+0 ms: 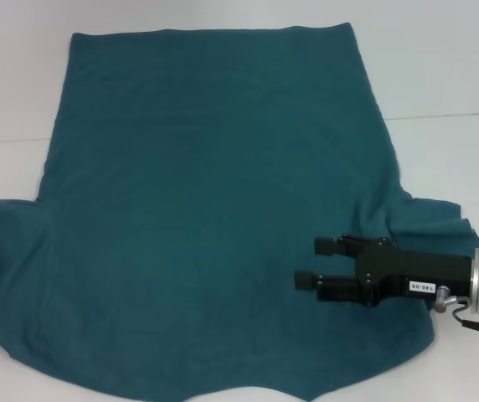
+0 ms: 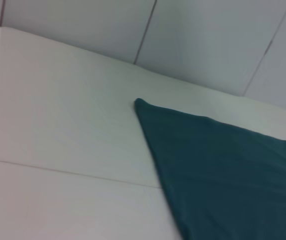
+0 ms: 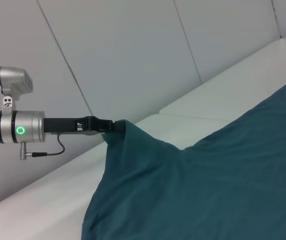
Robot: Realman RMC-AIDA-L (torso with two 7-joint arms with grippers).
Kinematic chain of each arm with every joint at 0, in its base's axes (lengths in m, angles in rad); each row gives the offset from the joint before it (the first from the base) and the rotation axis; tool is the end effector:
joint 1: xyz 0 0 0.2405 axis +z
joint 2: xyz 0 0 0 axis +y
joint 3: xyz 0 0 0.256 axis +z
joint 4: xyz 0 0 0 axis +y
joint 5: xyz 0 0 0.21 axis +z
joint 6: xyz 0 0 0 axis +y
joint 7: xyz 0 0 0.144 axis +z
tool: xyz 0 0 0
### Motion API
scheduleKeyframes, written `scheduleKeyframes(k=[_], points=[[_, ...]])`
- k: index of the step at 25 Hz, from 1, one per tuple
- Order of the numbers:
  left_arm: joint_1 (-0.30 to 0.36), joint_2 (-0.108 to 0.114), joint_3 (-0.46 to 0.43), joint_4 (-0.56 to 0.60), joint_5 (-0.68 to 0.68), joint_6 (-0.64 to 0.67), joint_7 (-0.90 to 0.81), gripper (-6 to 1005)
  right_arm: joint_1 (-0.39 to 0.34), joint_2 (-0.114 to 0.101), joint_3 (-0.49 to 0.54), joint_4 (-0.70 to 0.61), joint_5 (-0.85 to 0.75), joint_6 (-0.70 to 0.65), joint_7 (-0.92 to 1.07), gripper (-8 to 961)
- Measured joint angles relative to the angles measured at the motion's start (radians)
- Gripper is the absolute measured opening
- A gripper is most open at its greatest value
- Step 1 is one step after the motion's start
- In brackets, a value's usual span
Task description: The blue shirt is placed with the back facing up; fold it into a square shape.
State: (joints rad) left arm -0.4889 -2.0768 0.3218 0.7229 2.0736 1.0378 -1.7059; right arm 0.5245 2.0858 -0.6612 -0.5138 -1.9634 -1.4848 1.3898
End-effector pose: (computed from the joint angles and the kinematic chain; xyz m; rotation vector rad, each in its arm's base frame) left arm -0.3658 0.3624 0.0825 -1.8075 -1.1766 -0.5823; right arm 0.2737 0.3229 -0.0229 -2.6413 0.8364 0.7840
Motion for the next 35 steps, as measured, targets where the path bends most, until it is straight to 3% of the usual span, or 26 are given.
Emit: scheduleKeyframes(k=[11,22,28,35], points=[[-0.001,-0.011,0.007,-0.003,-0.015,0.195,-0.114,27,0.004,0.000,0.000,0.000,0.000,0.001,-0.007,899],[-0.007,-0.028,0.008,-0.105,-0.124,0.227,-0.129,31,-0.003,0.000,-0.010,0.000,-0.003,0.021,-0.011,898],[-0.010,-0.050,0.005,-0.158,-0.191,0.218,-0.099,32,-0.005,0.000,-0.010,0.000,-0.006,0.021,-0.012,898],[-0.007,-0.071,0.015,-0.207,-0.232,0.227,-0.007,134,-0.007,0.000,-0.010,0.000,-0.007,0.015,-0.011,899]])
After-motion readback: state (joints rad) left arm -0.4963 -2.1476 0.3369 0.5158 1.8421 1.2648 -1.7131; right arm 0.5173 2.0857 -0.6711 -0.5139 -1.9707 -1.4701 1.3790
